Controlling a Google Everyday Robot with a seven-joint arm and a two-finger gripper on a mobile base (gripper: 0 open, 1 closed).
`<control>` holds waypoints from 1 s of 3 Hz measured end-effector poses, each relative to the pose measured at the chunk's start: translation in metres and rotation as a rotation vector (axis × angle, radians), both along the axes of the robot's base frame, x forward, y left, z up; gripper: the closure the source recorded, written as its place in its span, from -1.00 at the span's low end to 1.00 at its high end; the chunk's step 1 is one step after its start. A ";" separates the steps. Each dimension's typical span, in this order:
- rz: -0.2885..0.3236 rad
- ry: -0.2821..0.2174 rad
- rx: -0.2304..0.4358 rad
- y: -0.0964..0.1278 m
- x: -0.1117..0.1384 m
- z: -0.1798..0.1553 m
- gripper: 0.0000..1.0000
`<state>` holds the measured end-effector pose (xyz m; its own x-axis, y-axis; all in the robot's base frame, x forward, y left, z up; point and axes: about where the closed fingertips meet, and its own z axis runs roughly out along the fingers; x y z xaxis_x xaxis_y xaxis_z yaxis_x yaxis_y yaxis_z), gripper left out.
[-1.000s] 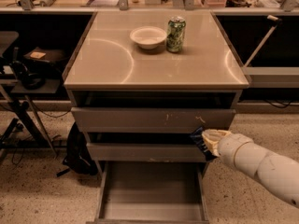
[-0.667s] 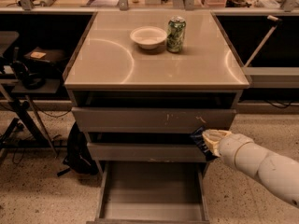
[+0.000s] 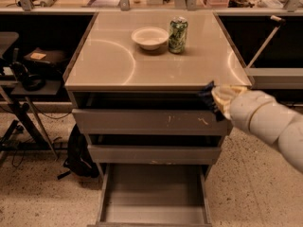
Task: Pick rxbar blueberry from bottom drawer and place on counter
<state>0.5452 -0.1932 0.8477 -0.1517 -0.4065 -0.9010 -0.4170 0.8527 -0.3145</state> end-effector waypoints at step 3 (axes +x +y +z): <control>-0.066 -0.260 0.004 0.010 0.064 0.208 1.00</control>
Offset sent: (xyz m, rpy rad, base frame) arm 0.1289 0.0589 0.2571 -0.0599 -0.2830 -0.0442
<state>0.6095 -0.1831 1.0558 0.0586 -0.3999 -0.9147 -0.2662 0.8768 -0.4004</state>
